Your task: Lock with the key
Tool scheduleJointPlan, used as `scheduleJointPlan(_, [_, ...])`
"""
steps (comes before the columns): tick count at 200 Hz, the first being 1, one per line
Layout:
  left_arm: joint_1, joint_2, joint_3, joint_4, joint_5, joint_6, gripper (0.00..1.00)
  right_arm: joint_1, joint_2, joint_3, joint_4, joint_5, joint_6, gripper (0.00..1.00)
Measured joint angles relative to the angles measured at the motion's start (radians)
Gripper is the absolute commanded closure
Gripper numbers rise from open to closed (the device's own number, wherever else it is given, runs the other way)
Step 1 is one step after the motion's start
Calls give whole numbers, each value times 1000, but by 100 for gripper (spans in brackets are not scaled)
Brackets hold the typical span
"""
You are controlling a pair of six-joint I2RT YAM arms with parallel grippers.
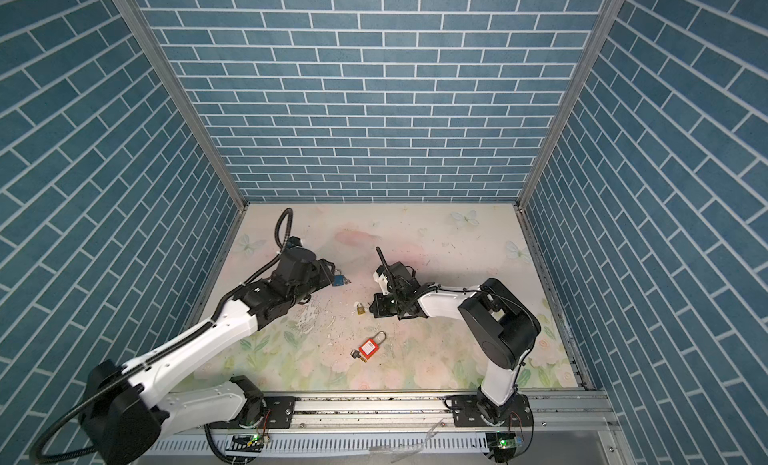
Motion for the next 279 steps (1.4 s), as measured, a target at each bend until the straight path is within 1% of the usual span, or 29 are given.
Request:
scheduleJointPlan(23, [33,-127,-64,22,-42,72,40,0,44,35,-10,-8,1,100])
scheduleJointPlan(44, [58,-203,-108,39,-66,121,37,0,68,59,-27,-8,1,100])
scheduleJointPlan(64, [69,-241,-130,48,-84,151,37,0,82,78,-49,-8,0,95])
scheduleJointPlan(119, [84,-240,-135,51,-98,190,36,0,89,100,-76,-6,-4,81])
scheduleJointPlan(155, [96,-234,-135,51,-102,208,35,0,89,112,-93,-2,-6,74])
scheduleJointPlan(174, [106,-235,-134,51,-113,220,34,0,82,123,-119,14,-8,69])
scheduleJointPlan(191, [115,-235,-130,50,-128,235,30,0,62,132,-160,39,-14,66])
scheduleJointPlan(213, [137,-238,-114,48,-159,272,24,-1,3,167,-237,86,-33,59])
scheduleJointPlan(230, [165,-242,-98,63,-196,322,16,-11,-76,212,-297,138,-58,58])
scheduleJointPlan(244, [200,-243,-94,106,-242,375,14,-36,-164,255,-348,199,-85,58])
scheduleJointPlan(259, [245,-241,-101,174,-293,432,14,-98,-282,289,-372,290,-125,57])
scheduleJointPlan(270, [286,-239,-132,260,-320,475,14,-163,-379,290,-366,360,-160,50])
scheduleJointPlan(279, [327,-234,-177,341,-335,509,14,-237,-470,267,-340,421,-188,45])
